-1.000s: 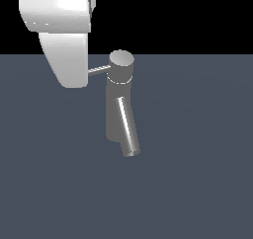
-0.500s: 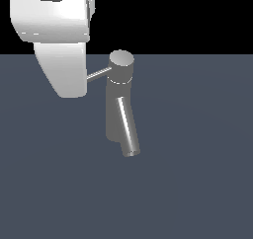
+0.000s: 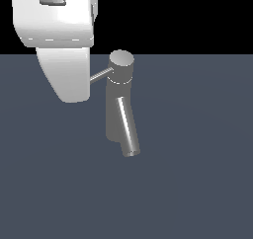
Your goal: Turn on the faucet by rotating a designated handle.
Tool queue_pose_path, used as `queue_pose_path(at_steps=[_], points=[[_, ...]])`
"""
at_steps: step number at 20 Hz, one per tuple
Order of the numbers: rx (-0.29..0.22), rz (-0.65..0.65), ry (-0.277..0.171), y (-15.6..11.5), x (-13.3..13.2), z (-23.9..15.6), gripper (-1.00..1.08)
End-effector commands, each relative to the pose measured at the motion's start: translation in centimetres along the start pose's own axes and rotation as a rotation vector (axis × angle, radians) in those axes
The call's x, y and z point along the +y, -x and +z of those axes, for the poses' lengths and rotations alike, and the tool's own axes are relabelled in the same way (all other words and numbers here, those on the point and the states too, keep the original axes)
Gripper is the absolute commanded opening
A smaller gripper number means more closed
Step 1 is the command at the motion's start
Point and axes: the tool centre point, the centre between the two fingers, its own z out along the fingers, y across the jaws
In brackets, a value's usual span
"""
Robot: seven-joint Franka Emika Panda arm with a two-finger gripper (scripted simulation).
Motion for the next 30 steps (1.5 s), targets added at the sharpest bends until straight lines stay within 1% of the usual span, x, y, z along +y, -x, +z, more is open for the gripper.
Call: queue_pose_path(at_steps=[1,30], points=[[0.009,0.016,0.005,-1.0,0.7,0.0,-1.0],[0.012,0.021,0.009,-3.6,4.0,0.0,-1.0]])
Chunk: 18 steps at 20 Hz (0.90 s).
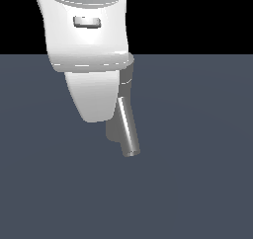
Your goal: Turn on the faucet by rotating a designated handle.
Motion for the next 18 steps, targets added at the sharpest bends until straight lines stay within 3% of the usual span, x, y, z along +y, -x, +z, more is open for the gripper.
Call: queue_pose_path(at_steps=[1,18], points=[[0.009,0.015,0.006,-0.9,0.6,0.1,-1.0],[0.004,0.007,-0.001,-1.6,1.5,0.0,-1.0]])
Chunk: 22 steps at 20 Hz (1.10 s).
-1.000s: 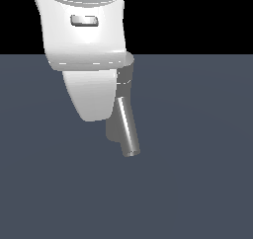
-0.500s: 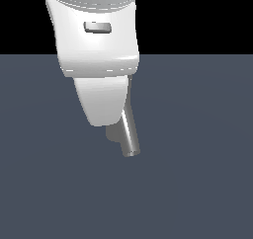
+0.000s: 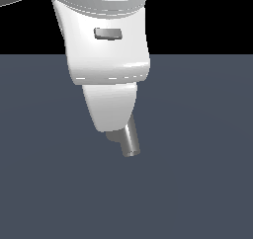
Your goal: Turn on the faucet by rotating a designated handle.
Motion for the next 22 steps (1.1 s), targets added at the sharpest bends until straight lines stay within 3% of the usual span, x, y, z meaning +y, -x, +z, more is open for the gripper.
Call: queue_pose_path(at_steps=[1,22], points=[[0.0,0.0,0.0,-0.3,0.0,0.0,-1.0],[0.005,0.008,0.007,-6.4,1.0,0.0,-1.0]])
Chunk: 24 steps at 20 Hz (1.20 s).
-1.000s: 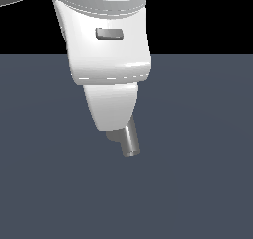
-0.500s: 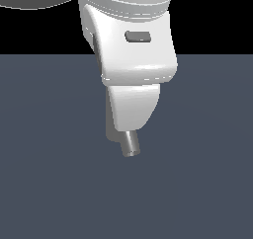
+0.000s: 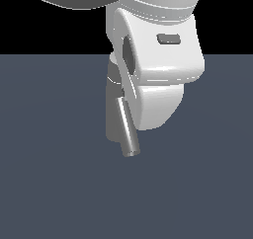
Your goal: Turn on the faucet by rotating a designated handle.
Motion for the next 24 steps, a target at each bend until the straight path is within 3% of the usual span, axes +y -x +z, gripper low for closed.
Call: queue_pose_path(at_steps=[1,5,6,24], points=[[0.018,0.029,0.006,-2.0,0.6,0.0,-1.0],[0.019,0.03,0.007,-3.0,0.8,0.0,-1.0],[-0.001,-0.001,-0.001,-1.4,0.1,0.0,-1.0],[0.014,0.022,0.005,-7.0,-3.0,-0.1,-1.0]])
